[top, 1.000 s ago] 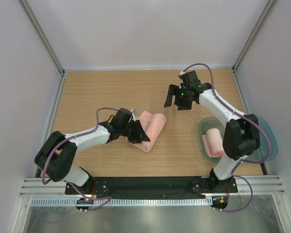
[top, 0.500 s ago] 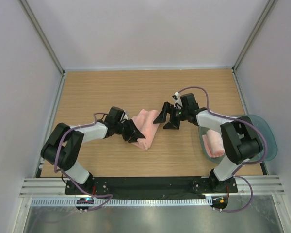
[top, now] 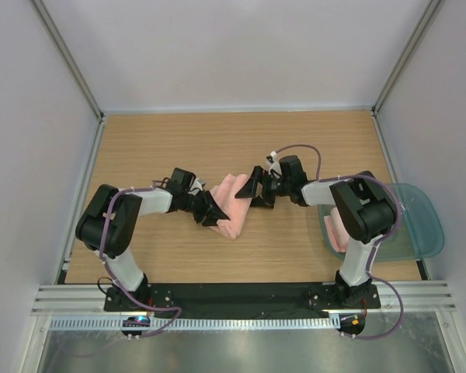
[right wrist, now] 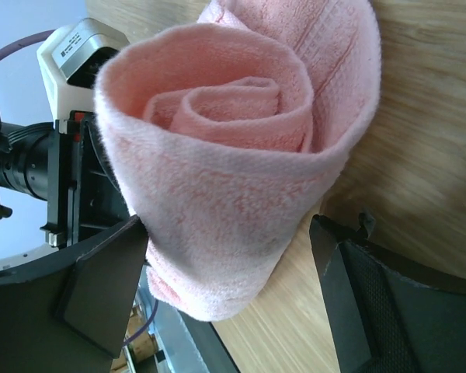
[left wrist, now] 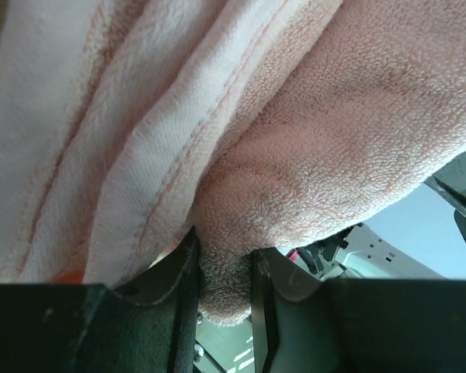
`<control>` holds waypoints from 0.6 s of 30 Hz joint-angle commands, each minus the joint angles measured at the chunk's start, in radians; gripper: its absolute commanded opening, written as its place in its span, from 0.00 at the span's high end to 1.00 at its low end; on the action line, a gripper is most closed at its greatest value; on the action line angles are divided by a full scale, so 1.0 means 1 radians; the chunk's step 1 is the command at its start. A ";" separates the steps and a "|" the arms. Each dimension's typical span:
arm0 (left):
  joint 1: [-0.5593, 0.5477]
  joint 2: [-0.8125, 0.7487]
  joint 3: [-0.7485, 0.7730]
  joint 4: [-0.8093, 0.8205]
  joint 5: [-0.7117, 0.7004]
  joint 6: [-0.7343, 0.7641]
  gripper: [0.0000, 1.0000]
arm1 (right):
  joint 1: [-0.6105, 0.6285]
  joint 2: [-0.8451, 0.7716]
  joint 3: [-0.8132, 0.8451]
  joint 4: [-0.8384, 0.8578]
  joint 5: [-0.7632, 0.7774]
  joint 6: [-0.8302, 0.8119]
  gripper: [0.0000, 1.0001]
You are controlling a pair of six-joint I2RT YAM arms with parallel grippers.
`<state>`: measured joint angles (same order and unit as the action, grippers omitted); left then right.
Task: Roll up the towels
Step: Roll the towel
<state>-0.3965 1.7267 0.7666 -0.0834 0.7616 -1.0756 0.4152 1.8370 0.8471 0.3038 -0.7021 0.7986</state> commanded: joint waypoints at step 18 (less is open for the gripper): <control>-0.089 -0.134 0.134 -0.438 -0.491 0.272 0.51 | 0.050 0.054 0.177 -0.297 0.121 -0.131 0.59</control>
<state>-0.4465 1.6371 0.8661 -0.3519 0.5194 -0.9024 0.4568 1.8919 0.9691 0.1581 -0.6617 0.7403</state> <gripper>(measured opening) 0.473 0.469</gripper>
